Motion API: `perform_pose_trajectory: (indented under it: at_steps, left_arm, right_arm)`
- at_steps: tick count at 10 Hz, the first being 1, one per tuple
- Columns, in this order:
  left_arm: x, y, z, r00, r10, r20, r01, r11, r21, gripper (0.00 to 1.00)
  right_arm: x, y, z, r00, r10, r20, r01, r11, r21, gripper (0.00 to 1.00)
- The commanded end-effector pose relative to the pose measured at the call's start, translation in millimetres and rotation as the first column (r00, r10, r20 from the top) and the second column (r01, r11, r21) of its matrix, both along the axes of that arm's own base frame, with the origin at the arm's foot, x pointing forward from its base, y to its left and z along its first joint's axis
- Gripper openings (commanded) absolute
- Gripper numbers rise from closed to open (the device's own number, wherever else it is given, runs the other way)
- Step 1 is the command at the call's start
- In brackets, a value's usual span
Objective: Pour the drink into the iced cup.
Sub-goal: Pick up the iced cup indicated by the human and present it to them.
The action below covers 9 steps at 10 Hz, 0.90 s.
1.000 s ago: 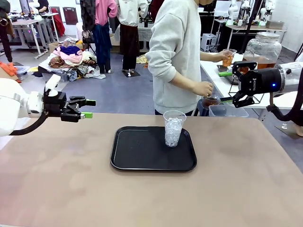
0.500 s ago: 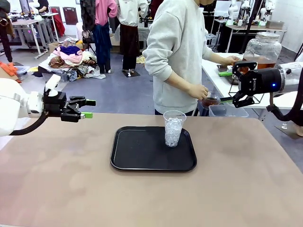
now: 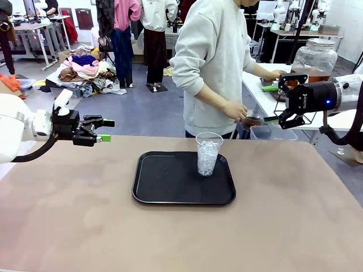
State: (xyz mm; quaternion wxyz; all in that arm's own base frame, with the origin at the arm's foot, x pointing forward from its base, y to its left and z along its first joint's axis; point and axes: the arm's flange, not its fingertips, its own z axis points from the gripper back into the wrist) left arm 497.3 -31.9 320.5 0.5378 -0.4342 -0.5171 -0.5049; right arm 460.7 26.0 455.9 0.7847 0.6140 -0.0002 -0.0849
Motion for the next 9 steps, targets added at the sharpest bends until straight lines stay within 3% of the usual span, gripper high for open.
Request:
perform_pose_trajectory:
  at_steps: [1, 9]
  left_arm:
    - [0.4, -1.3, 1.9, 1.000, 0.006, 0.004, -0.006, 1.000, -0.007, 1.00]
    - [0.4, -1.3, 1.9, 1.000, 0.006, 0.004, -0.006, 1.000, -0.007, 1.00]
  right_arm:
    - [0.1, 1.2, 2.2, 1.000, 0.001, 0.002, -0.001, 1.000, 0.002, 1.00]
    - [0.1, 1.2, 2.2, 1.000, 0.001, 0.002, -0.001, 1.000, 0.002, 1.00]
